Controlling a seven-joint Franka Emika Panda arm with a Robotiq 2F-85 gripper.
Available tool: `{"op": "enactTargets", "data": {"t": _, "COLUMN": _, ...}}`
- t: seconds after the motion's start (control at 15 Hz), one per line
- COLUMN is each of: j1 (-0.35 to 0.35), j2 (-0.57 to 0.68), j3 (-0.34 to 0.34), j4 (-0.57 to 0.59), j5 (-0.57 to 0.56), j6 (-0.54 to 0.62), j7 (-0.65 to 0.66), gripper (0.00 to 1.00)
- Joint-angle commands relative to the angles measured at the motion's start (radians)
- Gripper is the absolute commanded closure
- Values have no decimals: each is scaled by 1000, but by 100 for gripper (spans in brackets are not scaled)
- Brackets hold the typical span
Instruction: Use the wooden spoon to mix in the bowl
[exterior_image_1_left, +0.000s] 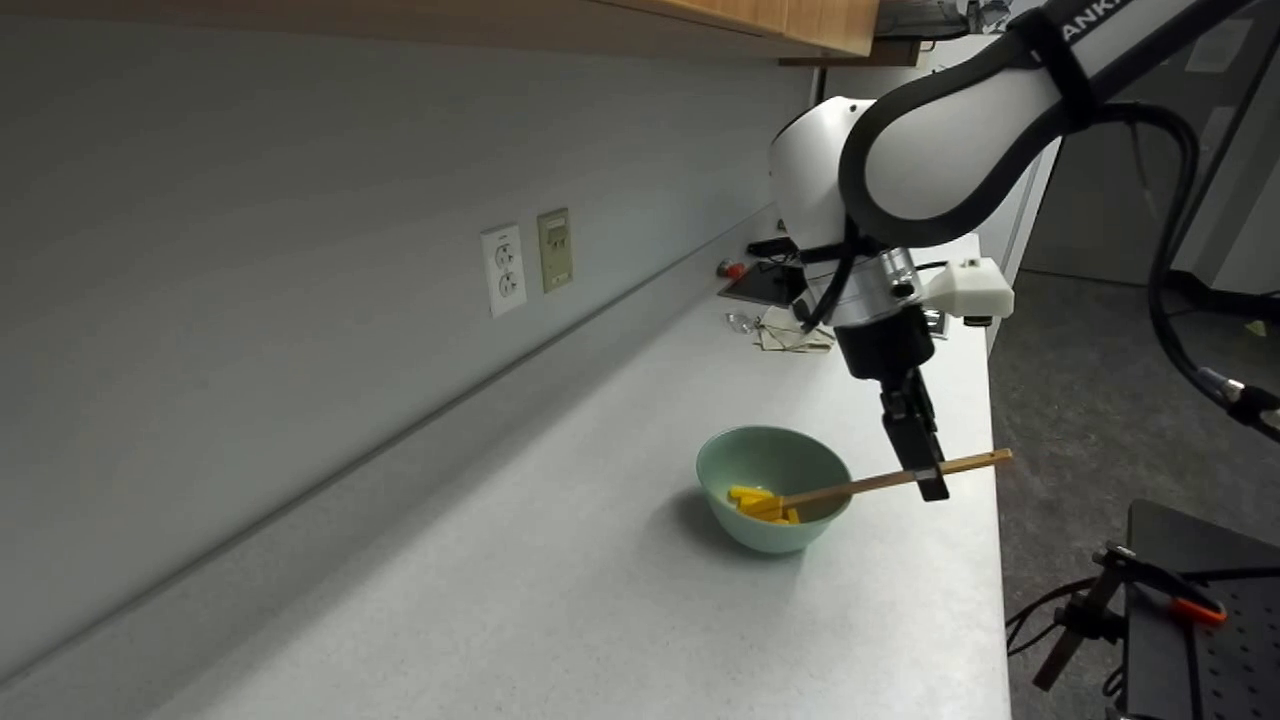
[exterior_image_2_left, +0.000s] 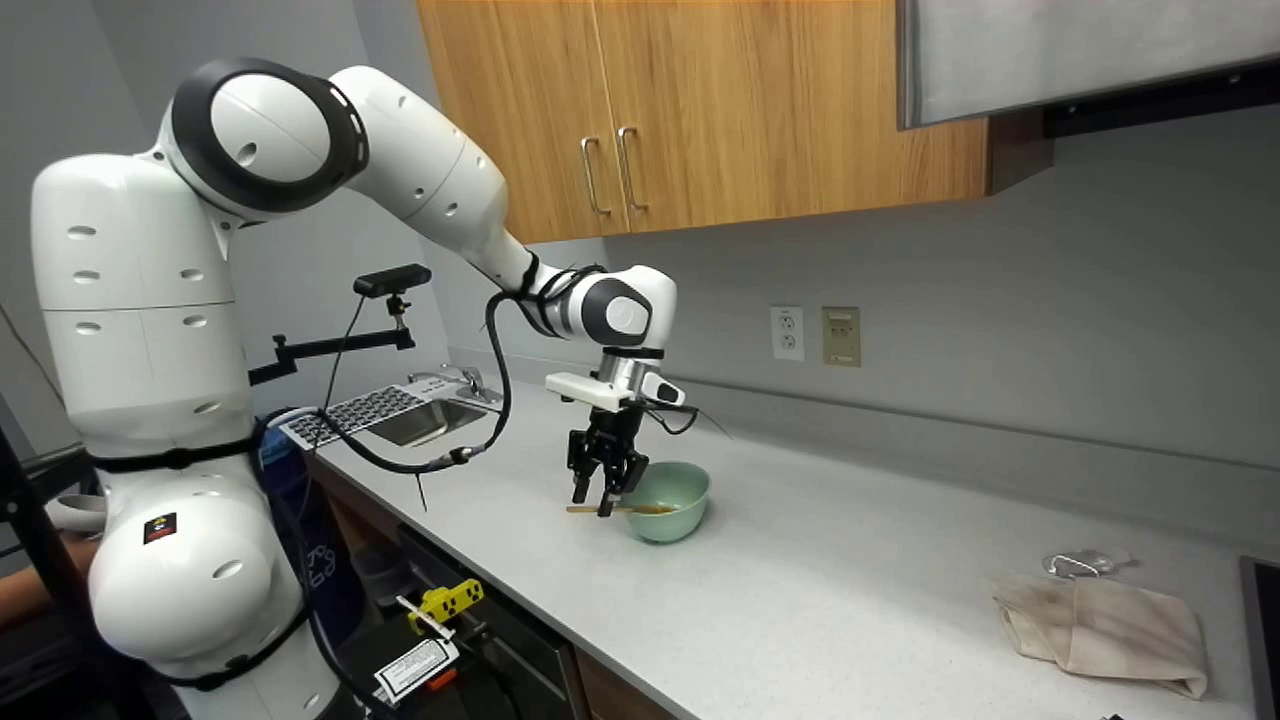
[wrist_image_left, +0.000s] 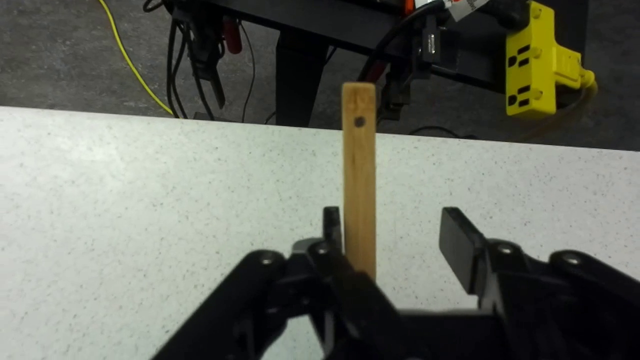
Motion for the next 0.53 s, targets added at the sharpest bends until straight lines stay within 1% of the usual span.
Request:
{"op": "enactTargets", "data": {"t": 0.0, "j1": 3, "j2": -39, "j3": -5, "j4": 4, "j5": -10, "j6": -19, "j7": 7, "gripper": 14}}
{"op": "enactTargets", "data": {"t": 0.07, "j1": 2, "j2": -56, "j3": -6, "j4": -1, "j5": -10, "j6": -26, "j7": 2, "gripper": 5}}
{"op": "enactTargets", "data": {"t": 0.13, "j1": 1, "j2": -74, "j3": -6, "j4": -7, "j5": -7, "j6": -31, "j7": 0, "gripper": 1}}
{"op": "enactTargets", "data": {"t": 0.2, "j1": -1, "j2": -96, "j3": -6, "j4": -15, "j5": -2, "j6": -40, "j7": -6, "gripper": 0}}
{"op": "enactTargets", "data": {"t": 0.47, "j1": 1, "j2": -196, "j3": -7, "j4": -57, "j5": 0, "j6": -77, "j7": -15, "gripper": 0}}
